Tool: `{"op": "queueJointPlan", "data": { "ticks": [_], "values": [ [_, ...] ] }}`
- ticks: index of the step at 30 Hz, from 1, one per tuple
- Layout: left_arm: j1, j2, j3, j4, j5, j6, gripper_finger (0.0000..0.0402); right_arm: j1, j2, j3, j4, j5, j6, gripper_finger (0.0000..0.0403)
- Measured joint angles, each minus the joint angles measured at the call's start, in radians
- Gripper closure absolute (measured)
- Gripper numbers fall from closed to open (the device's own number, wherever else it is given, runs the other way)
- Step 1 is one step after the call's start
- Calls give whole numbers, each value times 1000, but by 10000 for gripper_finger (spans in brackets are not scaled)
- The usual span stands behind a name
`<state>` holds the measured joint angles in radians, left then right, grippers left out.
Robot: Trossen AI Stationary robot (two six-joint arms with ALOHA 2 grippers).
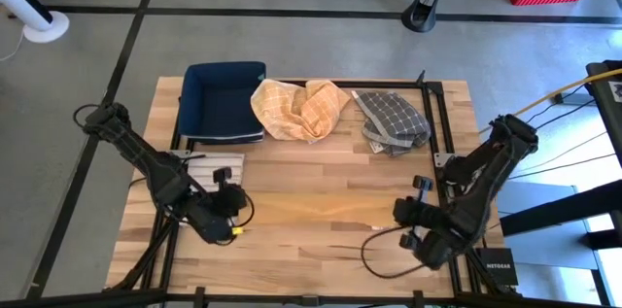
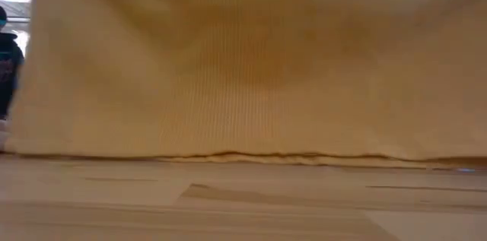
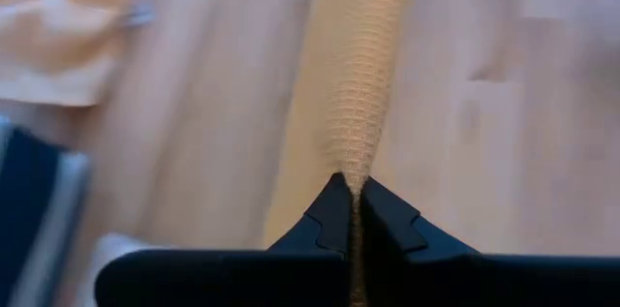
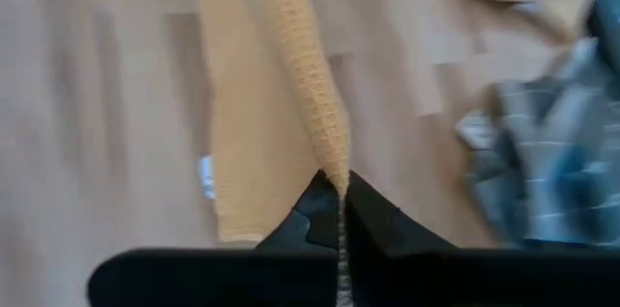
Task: Fold towel
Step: Fold the orange towel
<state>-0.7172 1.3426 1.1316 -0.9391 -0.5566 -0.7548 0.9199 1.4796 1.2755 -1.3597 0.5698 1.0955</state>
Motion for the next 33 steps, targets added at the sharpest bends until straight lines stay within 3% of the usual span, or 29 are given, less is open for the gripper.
{"op": "queueJointPlan", "data": {
  "ticks": [7, 9, 15, 19, 23, 28, 33],
  "values": [
    [-62, 0, 1, 182, 155, -4, 401, 64, -47, 1, 159, -102, 8, 402],
    [-65, 0, 1, 181, 158, 1, 400, 63, -47, 1, 155, -119, 8, 402],
    [-14, 1, 1, 30, 29, 22, 400, 34, -47, -41, 66, -33, -1, 402],
    [49, 1, 1, -100, -113, 58, 400, -14, -47, -81, -72, 112, 21, 402],
    [58, 12, 2, -92, -269, 170, 400, -38, -46, -102, -99, 251, 4, 402],
    [-33, 108, -53, 21, -263, 263, 400, 27, -4, -181, 108, 252, -77, 402],
    [-131, 247, -110, 96, -122, 144, 397, 126, 64, -305, 371, 134, -95, 402]
  ]
}}
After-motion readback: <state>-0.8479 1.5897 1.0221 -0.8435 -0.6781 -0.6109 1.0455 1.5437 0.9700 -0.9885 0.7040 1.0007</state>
